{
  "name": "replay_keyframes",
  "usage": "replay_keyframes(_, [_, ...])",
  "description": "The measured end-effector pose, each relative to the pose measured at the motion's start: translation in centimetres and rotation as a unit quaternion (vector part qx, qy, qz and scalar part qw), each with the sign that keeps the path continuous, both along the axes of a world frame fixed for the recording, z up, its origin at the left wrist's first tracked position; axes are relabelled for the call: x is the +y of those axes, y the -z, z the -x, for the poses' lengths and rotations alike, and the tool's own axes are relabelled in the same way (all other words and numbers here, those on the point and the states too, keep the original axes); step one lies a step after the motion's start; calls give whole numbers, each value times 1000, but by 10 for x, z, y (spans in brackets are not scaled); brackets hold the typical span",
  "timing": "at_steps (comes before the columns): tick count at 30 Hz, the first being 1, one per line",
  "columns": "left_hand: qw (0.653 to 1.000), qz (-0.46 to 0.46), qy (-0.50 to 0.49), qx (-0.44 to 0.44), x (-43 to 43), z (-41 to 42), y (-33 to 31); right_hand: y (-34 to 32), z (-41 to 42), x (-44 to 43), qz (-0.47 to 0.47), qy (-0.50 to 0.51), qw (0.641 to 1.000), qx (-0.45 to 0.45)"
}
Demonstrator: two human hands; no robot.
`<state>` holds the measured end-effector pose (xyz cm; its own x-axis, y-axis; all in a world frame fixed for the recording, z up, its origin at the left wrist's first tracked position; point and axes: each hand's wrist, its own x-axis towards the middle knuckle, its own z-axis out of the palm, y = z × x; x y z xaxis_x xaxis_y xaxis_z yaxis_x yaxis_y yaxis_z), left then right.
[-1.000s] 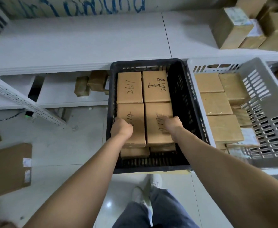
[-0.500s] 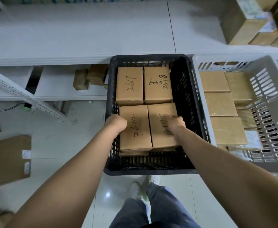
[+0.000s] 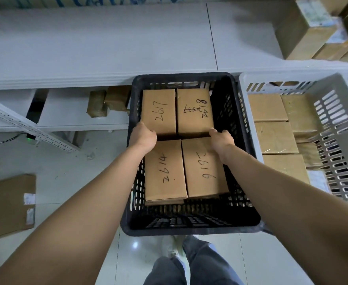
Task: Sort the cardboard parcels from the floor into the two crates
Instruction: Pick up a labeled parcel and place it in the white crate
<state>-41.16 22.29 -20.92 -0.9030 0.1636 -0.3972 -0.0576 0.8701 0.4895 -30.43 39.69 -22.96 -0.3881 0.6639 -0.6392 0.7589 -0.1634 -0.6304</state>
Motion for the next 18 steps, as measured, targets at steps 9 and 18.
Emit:
replay_keyframes(9, [1000,0,-19,-5,30,44,9,1,46,35,21,-11,1000,11])
replay_keyframes(18, [997,40,-34,-56,43,70,21,12,71,49,47,-29,998,17])
